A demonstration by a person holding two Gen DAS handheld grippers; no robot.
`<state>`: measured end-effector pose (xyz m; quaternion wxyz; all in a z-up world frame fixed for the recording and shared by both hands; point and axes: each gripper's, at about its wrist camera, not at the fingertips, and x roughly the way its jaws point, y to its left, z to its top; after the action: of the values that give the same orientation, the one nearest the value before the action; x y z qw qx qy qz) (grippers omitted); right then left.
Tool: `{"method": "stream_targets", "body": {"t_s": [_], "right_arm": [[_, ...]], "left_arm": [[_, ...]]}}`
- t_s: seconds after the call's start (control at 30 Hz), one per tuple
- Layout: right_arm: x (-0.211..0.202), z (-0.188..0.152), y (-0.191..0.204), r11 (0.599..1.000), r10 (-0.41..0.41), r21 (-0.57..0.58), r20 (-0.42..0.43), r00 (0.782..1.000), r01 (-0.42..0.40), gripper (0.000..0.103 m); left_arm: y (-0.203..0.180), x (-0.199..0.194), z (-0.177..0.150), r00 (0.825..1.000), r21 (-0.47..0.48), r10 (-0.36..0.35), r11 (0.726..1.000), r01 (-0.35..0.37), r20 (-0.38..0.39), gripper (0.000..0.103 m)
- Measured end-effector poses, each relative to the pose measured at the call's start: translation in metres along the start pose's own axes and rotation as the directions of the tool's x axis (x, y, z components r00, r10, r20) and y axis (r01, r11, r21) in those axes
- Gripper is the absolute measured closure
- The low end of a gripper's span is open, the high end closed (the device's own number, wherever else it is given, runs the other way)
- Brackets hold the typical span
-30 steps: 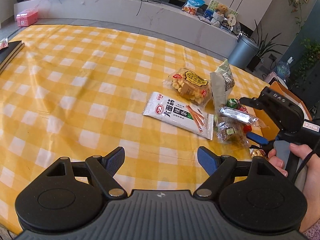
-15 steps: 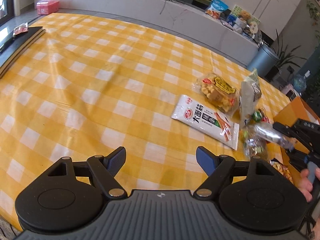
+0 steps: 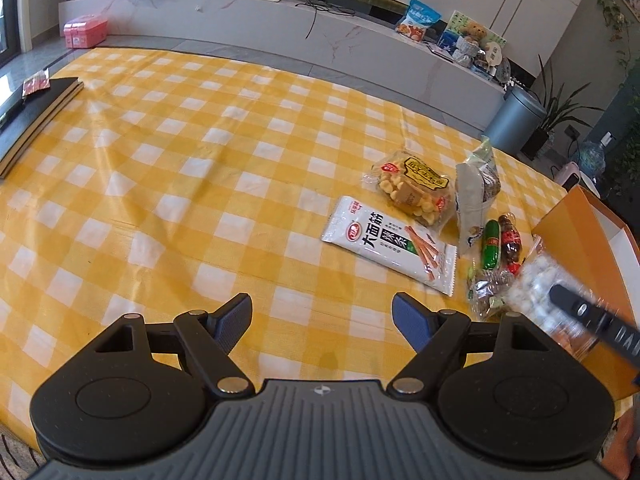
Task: Organize snacks
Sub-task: 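Reach the right gripper to the clear tube of white balls and grasp it, then lift the tube with the right gripper while the left grasps the clear bag of dark snacks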
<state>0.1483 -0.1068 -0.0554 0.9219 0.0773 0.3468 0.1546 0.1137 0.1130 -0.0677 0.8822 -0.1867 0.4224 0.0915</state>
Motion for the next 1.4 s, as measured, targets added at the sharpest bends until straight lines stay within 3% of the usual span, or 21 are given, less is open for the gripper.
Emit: {"method": "stream_targets", "body": {"t_s": [0.13,0.3,0.63,0.77,0.9,1.13,1.23,1.4], "right_arm": [[-0.009,-0.029,0.008,1.0,-0.011,-0.013,-0.064,0.998,0.01,0.088],[0.01,-0.056,0.009,1.0,-0.001,-0.019,-0.143,0.99,-0.002,0.088],[0.042,-0.059,0.012,0.999,-0.022,-0.029,-0.136,0.991,0.018,0.081],[0.046,-0.058,0.017,0.998,-0.031,-0.058,-0.118,0.993,0.024,0.086],[0.039,-0.058,0.019,0.995,-0.052,-0.085,-0.093,0.994,0.044,0.088],[-0.005,-0.043,-0.005,0.997,-0.069,-0.03,-0.011,0.998,0.069,0.088],[-0.02,-0.033,-0.02,0.997,-0.077,0.004,0.027,0.997,0.077,0.088],[-0.035,-0.026,-0.04,0.996,-0.087,0.035,0.061,0.994,0.085,0.088]], "left_arm": [[-0.006,-0.004,-0.001,1.0,0.021,0.001,1.0,-0.001,0.009,0.009],[-0.012,0.0,-0.003,1.0,0.042,0.007,0.999,-0.007,-0.002,0.009],[-0.018,0.006,-0.008,1.0,0.064,0.004,0.998,-0.004,-0.012,0.009],[-0.023,0.007,-0.01,1.0,0.073,-0.01,0.997,0.011,-0.016,0.009],[-0.031,0.003,-0.011,0.999,0.085,-0.032,0.996,0.032,0.004,0.009],[-0.058,-0.009,-0.016,0.995,0.183,-0.076,0.981,0.063,0.065,0.009],[-0.076,-0.008,-0.017,0.992,0.291,-0.111,0.953,0.087,0.066,0.008],[-0.107,0.007,-0.017,0.989,0.498,-0.146,0.859,0.118,0.018,0.007]]}}
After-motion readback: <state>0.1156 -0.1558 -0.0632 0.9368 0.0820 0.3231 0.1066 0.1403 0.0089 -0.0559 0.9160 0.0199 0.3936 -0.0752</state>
